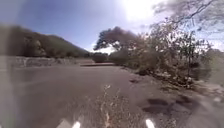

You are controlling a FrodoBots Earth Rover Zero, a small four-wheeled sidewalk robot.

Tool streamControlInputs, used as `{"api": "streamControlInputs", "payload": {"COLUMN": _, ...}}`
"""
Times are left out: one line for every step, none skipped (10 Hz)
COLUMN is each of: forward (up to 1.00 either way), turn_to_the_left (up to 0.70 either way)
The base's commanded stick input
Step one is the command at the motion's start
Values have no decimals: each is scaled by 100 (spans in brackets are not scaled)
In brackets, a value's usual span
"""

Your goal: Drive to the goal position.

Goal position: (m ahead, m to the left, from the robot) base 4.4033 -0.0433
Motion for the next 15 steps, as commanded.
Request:
{"api": "streamControlInputs", "payload": {"forward": 50, "turn_to_the_left": 0}}
{"api": "streamControlInputs", "payload": {"forward": 50, "turn_to_the_left": 0}}
{"api": "streamControlInputs", "payload": {"forward": 50, "turn_to_the_left": 0}}
{"api": "streamControlInputs", "payload": {"forward": 50, "turn_to_the_left": 0}}
{"api": "streamControlInputs", "payload": {"forward": 50, "turn_to_the_left": 0}}
{"api": "streamControlInputs", "payload": {"forward": 50, "turn_to_the_left": 0}}
{"api": "streamControlInputs", "payload": {"forward": 50, "turn_to_the_left": 0}}
{"api": "streamControlInputs", "payload": {"forward": 50, "turn_to_the_left": 0}}
{"api": "streamControlInputs", "payload": {"forward": 50, "turn_to_the_left": 0}}
{"api": "streamControlInputs", "payload": {"forward": 50, "turn_to_the_left": 0}}
{"api": "streamControlInputs", "payload": {"forward": 50, "turn_to_the_left": 0}}
{"api": "streamControlInputs", "payload": {"forward": 50, "turn_to_the_left": 0}}
{"api": "streamControlInputs", "payload": {"forward": 50, "turn_to_the_left": 0}}
{"api": "streamControlInputs", "payload": {"forward": 50, "turn_to_the_left": 0}}
{"api": "streamControlInputs", "payload": {"forward": 50, "turn_to_the_left": 0}}
